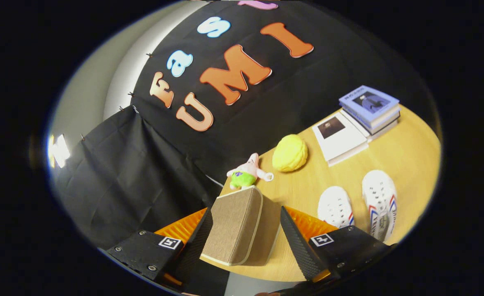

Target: Open the storage box then place both shoes into the box .Put the left shoe in first, then the right shoe, with the right side of both shoes facing outward in a uniform manner.

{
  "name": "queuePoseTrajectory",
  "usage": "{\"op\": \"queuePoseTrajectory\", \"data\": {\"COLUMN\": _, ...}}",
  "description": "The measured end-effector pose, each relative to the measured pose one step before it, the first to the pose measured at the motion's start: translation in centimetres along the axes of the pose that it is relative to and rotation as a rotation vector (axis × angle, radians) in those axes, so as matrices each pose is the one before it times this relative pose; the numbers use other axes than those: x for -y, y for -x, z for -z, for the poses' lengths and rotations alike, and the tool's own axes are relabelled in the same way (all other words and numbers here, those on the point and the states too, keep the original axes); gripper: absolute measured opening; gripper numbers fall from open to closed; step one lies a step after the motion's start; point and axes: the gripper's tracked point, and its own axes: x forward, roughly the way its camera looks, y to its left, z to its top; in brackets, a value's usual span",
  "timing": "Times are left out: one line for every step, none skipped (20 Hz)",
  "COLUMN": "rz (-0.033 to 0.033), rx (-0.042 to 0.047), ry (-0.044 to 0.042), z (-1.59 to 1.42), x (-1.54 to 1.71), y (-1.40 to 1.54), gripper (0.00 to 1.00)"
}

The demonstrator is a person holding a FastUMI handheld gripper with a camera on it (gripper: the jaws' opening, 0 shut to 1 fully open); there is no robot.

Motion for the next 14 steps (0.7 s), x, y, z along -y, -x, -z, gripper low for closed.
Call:
{"op": "queuePoseTrajectory", "data": {"rz": -0.01433, "rx": -0.02708, "ry": -0.0294, "z": 1.004, "x": 0.259, "y": -0.864, "gripper": 0.98}}
{"op": "queuePoseTrajectory", "data": {"rz": -0.00983, "rx": -0.0215, "ry": -0.02989, "z": 0.923, "x": 0.276, "y": -0.617, "gripper": 0.98}}
{"op": "queuePoseTrajectory", "data": {"rz": -0.01794, "rx": -0.01736, "ry": -0.02942, "z": 0.657, "x": 0.163, "y": -0.718, "gripper": 0.98}}
{"op": "queuePoseTrajectory", "data": {"rz": -0.01707, "rx": -0.01669, "ry": -0.03176, "z": 0.709, "x": 0.176, "y": -0.678, "gripper": 0.98}}
{"op": "queuePoseTrajectory", "data": {"rz": -0.01377, "rx": -0.01663, "ry": -0.03458, "z": 0.543, "x": 0.212, "y": -0.723, "gripper": 0.98}}
{"op": "queuePoseTrajectory", "data": {"rz": -0.01953, "rx": -0.01567, "ry": -0.0317, "z": 0.467, "x": 0.178, "y": -0.702, "gripper": 0.98}}
{"op": "queuePoseTrajectory", "data": {"rz": -0.02538, "rx": -0.01685, "ry": -0.03121, "z": 0.369, "x": 0.03, "y": -0.74, "gripper": 0.98}}
{"op": "queuePoseTrajectory", "data": {"rz": -0.0267, "rx": -0.02124, "ry": -0.03461, "z": 0.489, "x": -0.029, "y": -0.781, "gripper": 0.98}}
{"op": "queuePoseTrajectory", "data": {"rz": -0.00644, "rx": -0.01425, "ry": -0.02664, "z": 0.156, "x": 0.439, "y": -0.738, "gripper": 0.98}}
{"op": "queuePoseTrajectory", "data": {"rz": -0.00891, "rx": -0.01292, "ry": -0.01501, "z": 0.142, "x": 0.414, "y": -0.652, "gripper": 0.98}}
{"op": "queuePoseTrajectory", "data": {"rz": -0.00668, "rx": -0.0154, "ry": -0.01628, "z": 0.097, "x": 0.468, "y": -0.566, "gripper": 0.98}}
{"op": "queuePoseTrajectory", "data": {"rz": -0.00941, "rx": -0.0162, "ry": -0.01942, "z": 0.382, "x": 0.329, "y": -0.533, "gripper": 0.98}}
{"op": "queuePoseTrajectory", "data": {"rz": -0.00554, "rx": -0.01119, "ry": -0.01954, "z": 0.161, "x": 0.332, "y": -0.627, "gripper": 0.98}}
{"op": "queuePoseTrajectory", "data": {"rz": -0.00455, "rx": -0.00769, "ry": -0.0166, "z": 0.06, "x": 0.263, "y": -0.54, "gripper": 0.98}}
